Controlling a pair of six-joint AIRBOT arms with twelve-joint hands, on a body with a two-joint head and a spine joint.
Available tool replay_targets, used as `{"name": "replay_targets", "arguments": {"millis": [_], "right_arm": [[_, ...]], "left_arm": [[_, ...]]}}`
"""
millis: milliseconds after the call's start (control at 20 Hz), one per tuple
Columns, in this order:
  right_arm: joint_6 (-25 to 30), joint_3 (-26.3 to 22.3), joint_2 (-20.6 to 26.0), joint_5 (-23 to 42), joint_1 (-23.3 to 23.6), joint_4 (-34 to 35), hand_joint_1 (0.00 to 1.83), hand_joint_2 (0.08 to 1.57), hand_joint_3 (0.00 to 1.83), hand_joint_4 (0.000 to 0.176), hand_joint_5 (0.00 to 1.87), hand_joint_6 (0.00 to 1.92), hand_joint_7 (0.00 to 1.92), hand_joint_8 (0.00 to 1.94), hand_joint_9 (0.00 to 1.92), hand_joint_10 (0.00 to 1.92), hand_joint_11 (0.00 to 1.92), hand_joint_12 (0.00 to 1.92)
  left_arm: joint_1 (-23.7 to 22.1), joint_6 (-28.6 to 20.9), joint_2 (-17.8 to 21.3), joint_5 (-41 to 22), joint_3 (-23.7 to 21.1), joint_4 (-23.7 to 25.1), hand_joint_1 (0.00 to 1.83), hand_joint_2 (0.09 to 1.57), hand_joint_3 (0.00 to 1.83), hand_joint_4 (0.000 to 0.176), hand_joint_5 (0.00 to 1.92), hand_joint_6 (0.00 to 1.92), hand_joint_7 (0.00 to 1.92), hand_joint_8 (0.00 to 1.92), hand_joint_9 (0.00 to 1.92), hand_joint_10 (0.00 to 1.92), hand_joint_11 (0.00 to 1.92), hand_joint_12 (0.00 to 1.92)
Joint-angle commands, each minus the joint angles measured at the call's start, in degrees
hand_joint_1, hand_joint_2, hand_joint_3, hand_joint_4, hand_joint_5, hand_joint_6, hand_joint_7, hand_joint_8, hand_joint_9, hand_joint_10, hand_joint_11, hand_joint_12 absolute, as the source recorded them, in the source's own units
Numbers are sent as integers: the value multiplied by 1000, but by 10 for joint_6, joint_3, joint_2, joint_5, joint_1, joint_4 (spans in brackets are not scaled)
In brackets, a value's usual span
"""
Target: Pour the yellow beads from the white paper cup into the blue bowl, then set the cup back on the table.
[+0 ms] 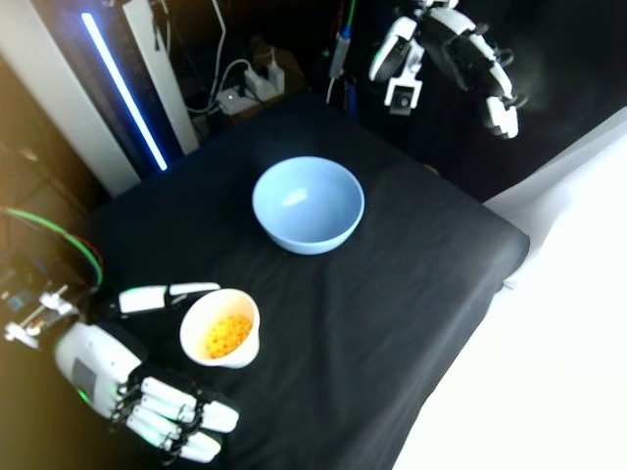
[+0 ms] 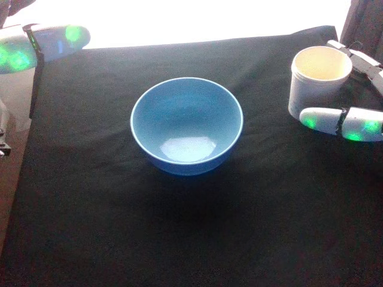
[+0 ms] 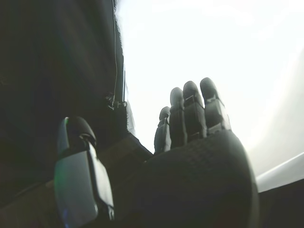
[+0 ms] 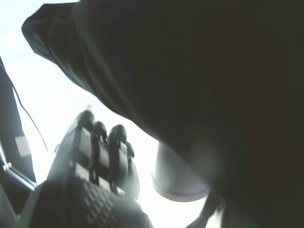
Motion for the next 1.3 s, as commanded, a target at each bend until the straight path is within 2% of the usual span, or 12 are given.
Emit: {"name": "replay_targets", "arguments": {"millis": [0, 100, 300, 350, 400, 500, 600, 650, 750, 800, 1050, 1250], "right_arm": [[7, 6, -1, 65, 8, -4, 900, 721, 4, 43, 239, 2, 354, 4, 164, 4, 0, 361], [7, 9, -4, 60, 11, -6, 859, 722, 2, 40, 247, 1, 383, 5, 166, 2, 0, 364], [7, 12, -7, 55, 15, -7, 856, 595, 0, 53, 305, 5, 412, 1, 235, 7, 0, 500], [7, 13, -8, 53, 16, -7, 869, 599, 0, 47, 304, 2, 402, 2, 249, 6, 0, 539], [7, 14, -9, 51, 17, -8, 880, 584, 0, 24, 314, 5, 385, 0, 239, 1, 0, 547], [7, 16, -10, 49, 19, -9, 867, 541, 0, 20, 349, 2, 413, 1, 255, 3, 0, 682], [7, 18, -11, 46, 20, -10, 882, 535, 0, 18, 396, 7, 496, 10, 282, 5, 0, 604], [7, 18, -11, 46, 21, -10, 876, 523, 0, 29, 431, 7, 538, 8, 300, 6, 0, 608], [7, 20, -12, 45, 23, -10, 926, 528, 1, 15, 507, 10, 598, 8, 305, 3, 0, 599], [7, 21, -13, 44, 24, -10, 944, 541, 3, 3, 529, 8, 619, 7, 326, 6, 0, 622], [7, 24, -14, 42, 25, -10, 1059, 640, 1, 0, 710, 1, 842, 1, 563, 4, 63, 630], [7, 25, -14, 42, 26, -10, 1169, 771, 6, 0, 912, 16, 989, 10, 587, 4, 3, 552]], "left_arm": [[-4, -5, -3, -70, 3, -13, 544, 894, 0, 106, 125, 2, 332, 5, 291, 6, 69, 376], [-4, -6, -3, -70, 3, -13, 542, 890, 0, 88, 124, 1, 331, 3, 289, 4, 68, 373], [-4, -6, -4, -70, 3, -13, 548, 879, 7, 68, 120, 0, 339, 8, 295, 2, 77, 318], [-4, -6, -4, -71, 3, -13, 555, 879, 6, 67, 123, 1, 336, 6, 290, 0, 72, 315], [-4, -6, -4, -71, 3, -13, 564, 882, 7, 62, 121, 0, 340, 7, 288, 0, 70, 314], [-4, -6, -5, -71, 3, -13, 550, 893, 10, 56, 109, 0, 336, 4, 276, 1, 66, 315], [-4, -6, -5, -71, 3, -13, 560, 894, 7, 56, 106, 0, 344, 5, 286, 4, 63, 315], [-4, -6, -5, -71, 3, -13, 564, 892, 5, 59, 110, 2, 351, 8, 281, 2, 67, 318], [-4, -6, -6, -71, 3, -13, 594, 888, 1, 59, 119, 5, 363, 9, 283, 2, 59, 325], [-4, -6, -6, -71, 3, -14, 588, 897, 4, 50, 116, 2, 368, 9, 286, 3, 61, 331], [-1, -6, -9, -72, 4, -15, 573, 897, 0, 51, 116, 0, 375, 0, 288, 0, 0, 549], [2, -7, -10, -73, 5, -17, 593, 884, 0, 52, 130, 3, 398, 4, 264, 0, 0, 533]]}}
